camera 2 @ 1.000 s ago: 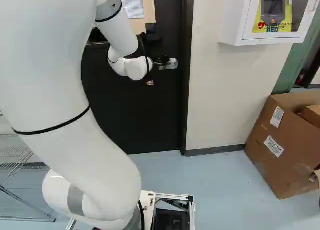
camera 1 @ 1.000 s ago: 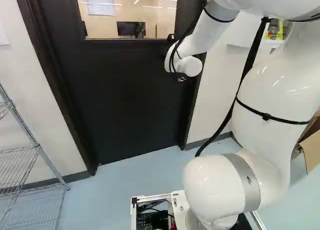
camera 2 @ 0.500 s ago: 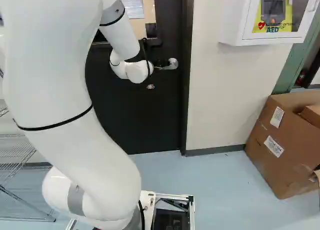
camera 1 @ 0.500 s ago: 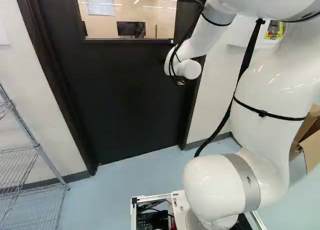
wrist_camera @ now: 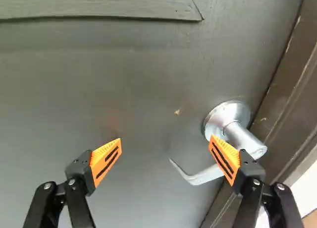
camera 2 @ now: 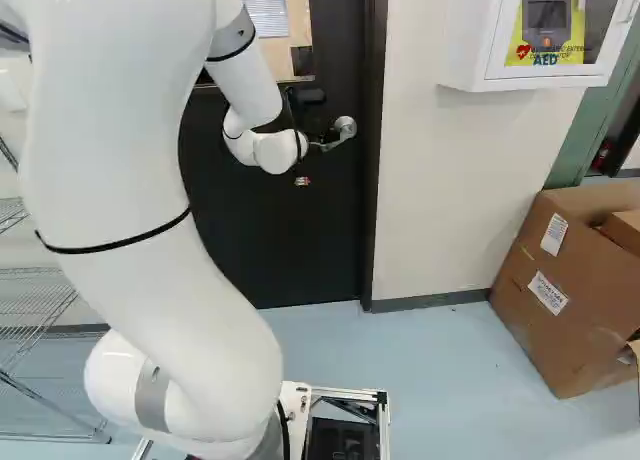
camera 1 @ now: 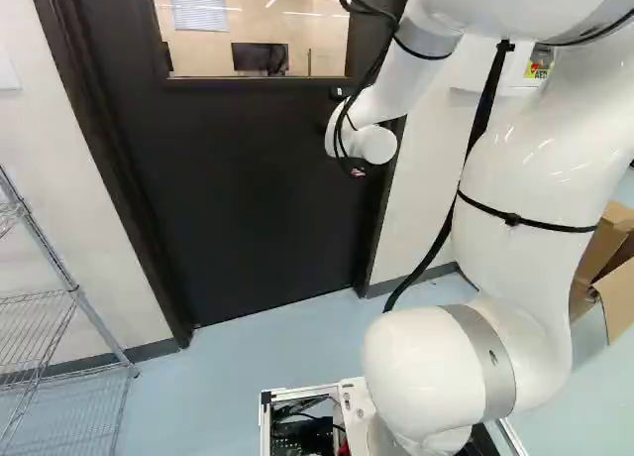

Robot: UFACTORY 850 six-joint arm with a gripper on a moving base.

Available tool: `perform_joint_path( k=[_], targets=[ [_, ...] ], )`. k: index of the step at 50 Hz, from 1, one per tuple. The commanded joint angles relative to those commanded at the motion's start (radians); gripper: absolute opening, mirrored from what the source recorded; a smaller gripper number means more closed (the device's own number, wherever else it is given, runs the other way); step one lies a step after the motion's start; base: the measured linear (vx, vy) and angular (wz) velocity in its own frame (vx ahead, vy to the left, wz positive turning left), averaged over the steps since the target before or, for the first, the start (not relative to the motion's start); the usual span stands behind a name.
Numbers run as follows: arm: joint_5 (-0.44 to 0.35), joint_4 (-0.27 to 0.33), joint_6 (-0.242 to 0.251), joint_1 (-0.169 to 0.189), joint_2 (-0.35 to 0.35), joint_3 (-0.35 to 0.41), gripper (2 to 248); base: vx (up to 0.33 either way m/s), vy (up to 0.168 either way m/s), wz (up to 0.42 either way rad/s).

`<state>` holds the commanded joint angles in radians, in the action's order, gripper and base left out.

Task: Open the door and move inside

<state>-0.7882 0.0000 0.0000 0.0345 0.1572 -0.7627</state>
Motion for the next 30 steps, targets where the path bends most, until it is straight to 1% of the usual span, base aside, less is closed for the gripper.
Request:
perform_joint_path(
  k=[30],
  targets=[
    [0.0,0.0,0.0,0.0,0.056,0.008,247,0.0,0.0,0.0]
  ],
)
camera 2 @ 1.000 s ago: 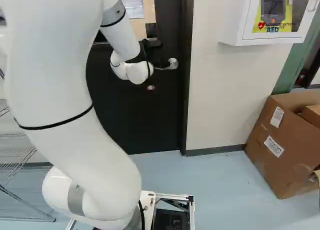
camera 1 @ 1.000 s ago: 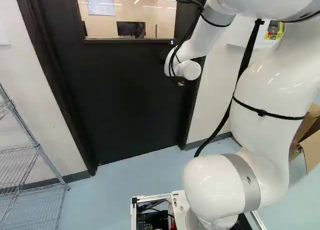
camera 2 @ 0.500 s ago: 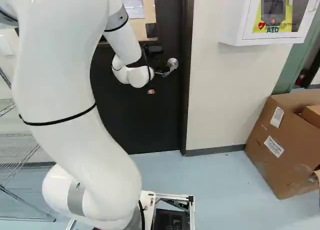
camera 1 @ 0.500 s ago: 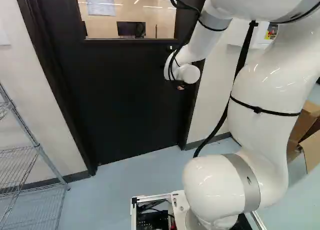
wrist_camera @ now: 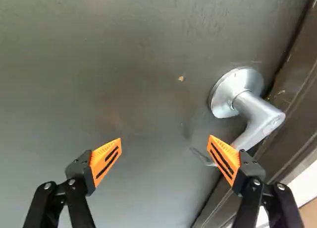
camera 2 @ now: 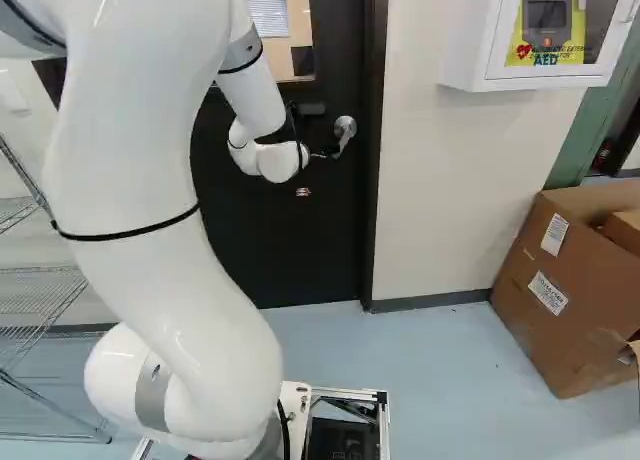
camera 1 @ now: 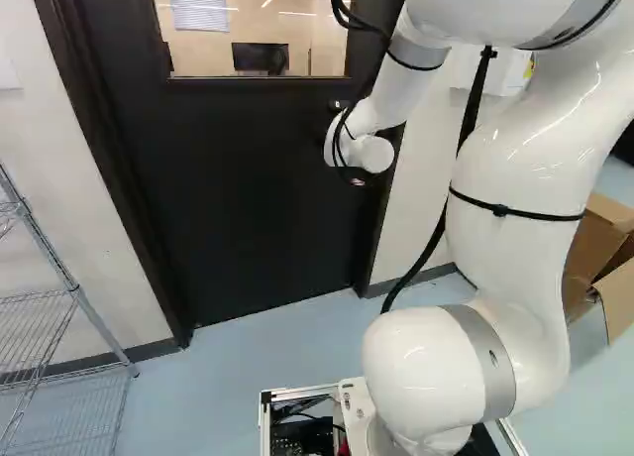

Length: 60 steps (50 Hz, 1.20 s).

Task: Open the door and move inside

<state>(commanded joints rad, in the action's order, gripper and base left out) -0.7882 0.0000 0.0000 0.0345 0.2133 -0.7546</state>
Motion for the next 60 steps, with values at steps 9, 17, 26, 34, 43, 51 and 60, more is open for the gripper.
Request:
perform_joint_path(
  k=[9,17,26,34,43,51,60],
  targets=[
    [0.0,0.0,0.0,0.0,0.018,0.001,247,0.0,0.0,0.0],
    [0.0,0.0,0.0,0.0,0.035,0.001,247,0.0,0.0,0.0],
    [0.0,0.0,0.0,0.0,0.049,0.001,247,0.0,0.0,0.0],
    [0.001,-0.004,0.0,0.0,0.052,0.001,247,0.0,0.0,0.0],
    [0.017,-0.06,0.0,-0.001,0.053,0.0,247,0.0,0.0,0.0],
    [0.037,-0.138,0.0,-0.006,0.065,-0.015,247,0.0,0.0,0.0],
    [0.063,-0.232,0.0,-0.015,0.089,-0.043,247,0.0,0.0,0.0]
  ],
)
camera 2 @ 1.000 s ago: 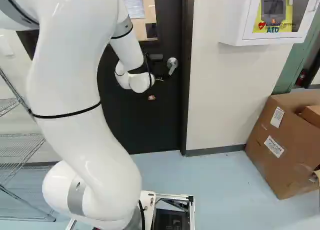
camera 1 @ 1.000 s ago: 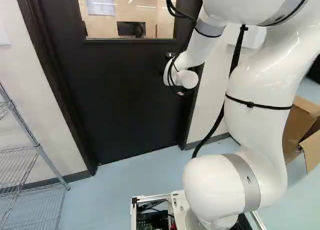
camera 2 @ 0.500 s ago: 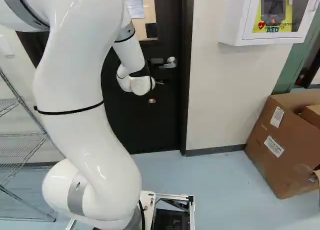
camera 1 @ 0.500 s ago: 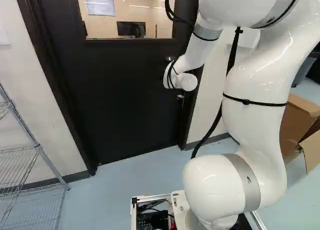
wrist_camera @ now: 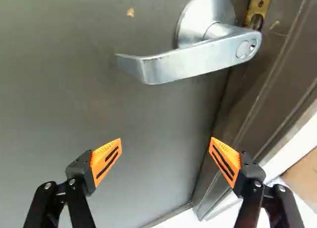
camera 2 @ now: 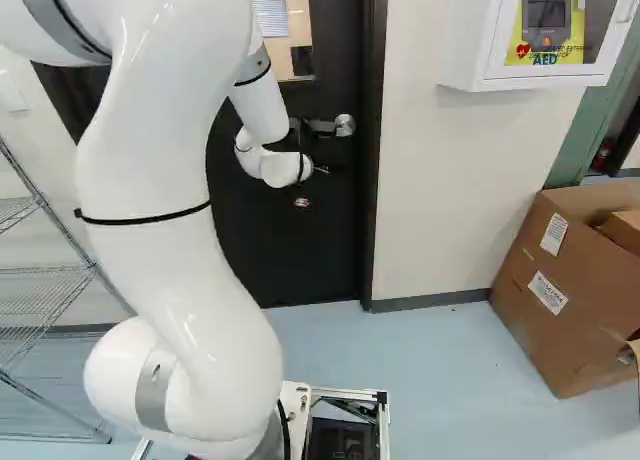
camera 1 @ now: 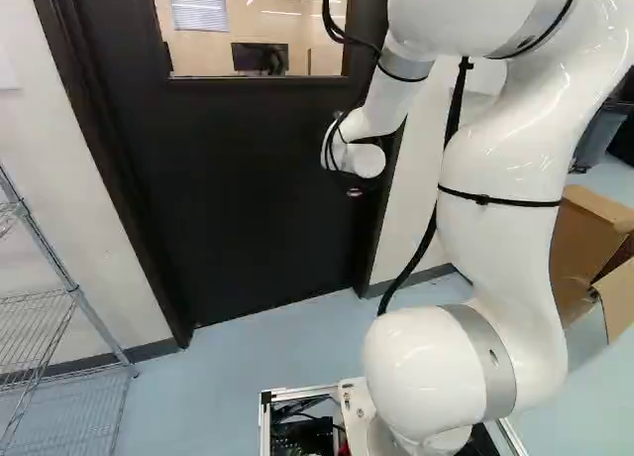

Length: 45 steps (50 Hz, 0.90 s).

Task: Open the door and move inside

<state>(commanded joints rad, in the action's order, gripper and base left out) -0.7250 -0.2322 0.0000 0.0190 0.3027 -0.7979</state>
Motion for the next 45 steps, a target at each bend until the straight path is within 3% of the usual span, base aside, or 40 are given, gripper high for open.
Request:
perform_joint_path(
  k=[16,45],
  targets=[
    [0.042,-0.134,0.0,-0.017,0.06,-0.073,247,0.0,0.0,0.0],
    [0.047,-0.148,0.0,-0.047,0.186,-0.232,247,0.0,0.0,0.0]
  ],
)
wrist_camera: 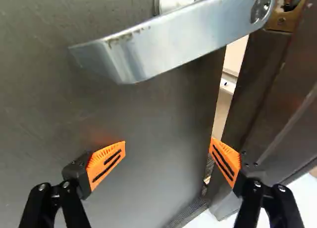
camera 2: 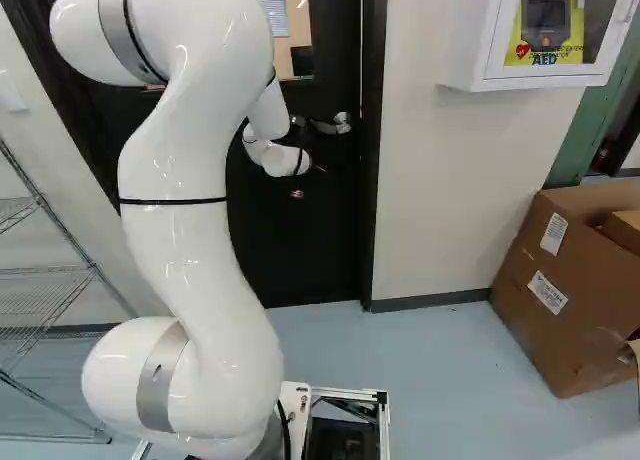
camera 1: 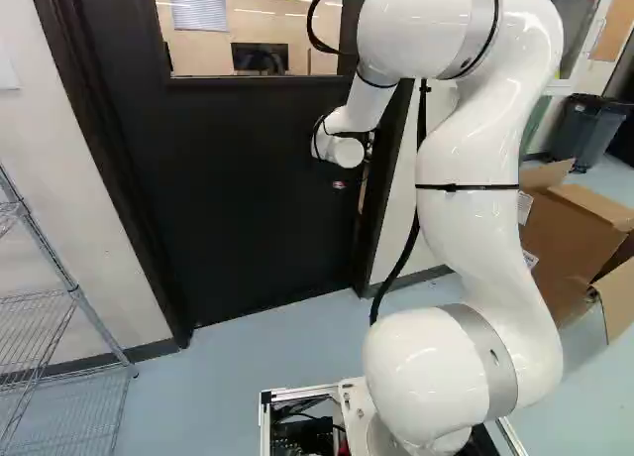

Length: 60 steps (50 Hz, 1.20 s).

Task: Open the door and move inside

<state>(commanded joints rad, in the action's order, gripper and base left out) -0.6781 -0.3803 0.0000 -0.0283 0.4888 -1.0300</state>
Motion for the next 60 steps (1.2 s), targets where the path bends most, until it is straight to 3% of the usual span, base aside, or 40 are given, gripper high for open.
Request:
perform_joint_path(
  k=[60],
  targets=[
    [0.0,0.0,0.0,-0.064,0.256,-0.345,247,0.0,0.0,0.0]
  ],
)
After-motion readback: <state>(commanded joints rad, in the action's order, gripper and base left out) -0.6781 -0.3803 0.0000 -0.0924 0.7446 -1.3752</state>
